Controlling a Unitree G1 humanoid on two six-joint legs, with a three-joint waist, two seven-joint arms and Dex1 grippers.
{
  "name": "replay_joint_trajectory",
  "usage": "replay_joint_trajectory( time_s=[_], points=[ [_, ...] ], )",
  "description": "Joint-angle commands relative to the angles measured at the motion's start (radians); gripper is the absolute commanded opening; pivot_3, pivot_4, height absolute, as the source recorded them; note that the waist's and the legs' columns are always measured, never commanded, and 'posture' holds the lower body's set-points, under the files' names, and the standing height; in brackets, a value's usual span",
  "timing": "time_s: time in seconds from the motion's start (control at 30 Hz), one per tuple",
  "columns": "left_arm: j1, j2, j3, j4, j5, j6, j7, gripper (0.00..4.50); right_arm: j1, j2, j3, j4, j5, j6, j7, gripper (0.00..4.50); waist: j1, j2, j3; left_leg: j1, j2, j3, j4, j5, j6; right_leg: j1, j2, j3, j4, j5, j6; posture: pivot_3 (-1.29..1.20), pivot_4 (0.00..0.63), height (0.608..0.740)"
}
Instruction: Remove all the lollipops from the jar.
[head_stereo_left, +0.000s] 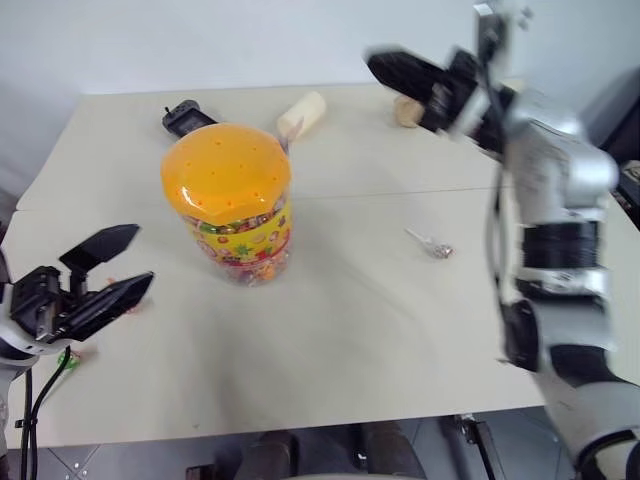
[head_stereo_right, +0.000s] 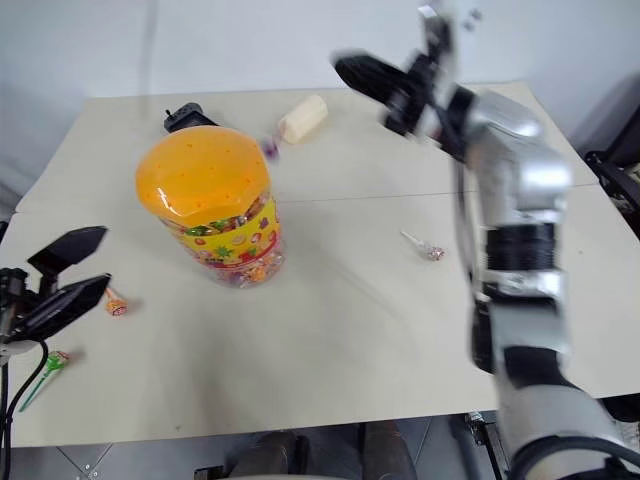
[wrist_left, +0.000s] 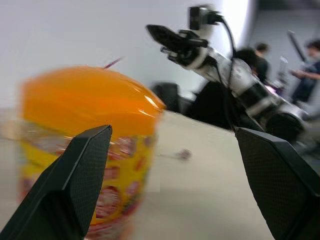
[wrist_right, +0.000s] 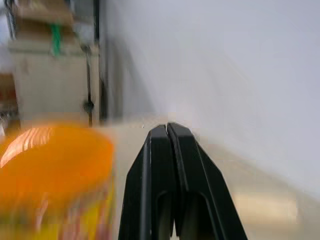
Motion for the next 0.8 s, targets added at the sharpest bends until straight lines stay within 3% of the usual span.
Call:
replay_joint_trajectory(
  time_s=[0.03,0.13,0.23,0.43,0.73,0.8],
  points=[
    [-0.013,0.026,-0.014,-0.025,-0.008,0.005,-0.020,4.21,0.133,-0.229,0.002,-0.200,0.109,0.182,0.220,0.04,0.004,0.002,0.001,-0.001,0.000,0.000,0.000,0.000,0.000,-0.001,0.000,0.001,0.000,0.000,0.000,0.00,0.150,0.740],
    [-0.023,0.026,-0.025,-0.003,0.005,0.000,-0.024,4.21,0.213,-0.307,0.008,-0.241,0.097,0.216,0.208,0.04,-0.005,0.003,0.001,-0.001,0.001,0.003,0.001,0.000,0.000,-0.001,0.001,0.002,-0.001,0.000,0.000,0.00,0.150,0.740],
    [-0.031,0.019,-0.038,0.011,0.029,-0.017,-0.024,4.21,0.228,-0.288,0.026,-0.228,0.047,0.185,0.147,0.04,-0.010,0.003,0.002,0.006,0.003,0.012,0.000,0.000,-0.001,0.000,0.002,0.005,0.000,0.000,0.000,0.00,0.150,0.740],
    [-0.013,0.027,-0.028,0.020,0.069,-0.026,-0.036,4.21,0.265,-0.240,0.016,-0.223,0.028,0.127,0.113,0.04,0.008,0.003,0.001,0.005,0.005,0.012,0.000,0.000,-0.002,-0.002,0.004,0.014,0.000,0.001,-0.001,0.00,0.150,0.740],
    [0.104,0.045,-0.003,0.155,0.309,-0.157,-0.027,4.21,0.519,-0.143,-0.102,-0.456,0.126,-0.029,0.095,3.00,0.030,0.001,0.001,0.003,0.003,0.011,0.001,-0.003,0.002,-0.001,0.003,0.010,-0.004,0.002,0.000,0.00,0.150,0.740],
    [0.115,0.042,-0.010,0.169,0.371,-0.199,-0.003,4.21,0.650,-0.069,-0.109,-0.517,0.092,-0.221,0.141,3.69,0.031,0.000,0.000,0.003,0.003,0.011,0.001,-0.003,0.002,-0.001,0.003,0.009,-0.004,0.002,0.000,0.00,0.150,0.740]
  ],
)
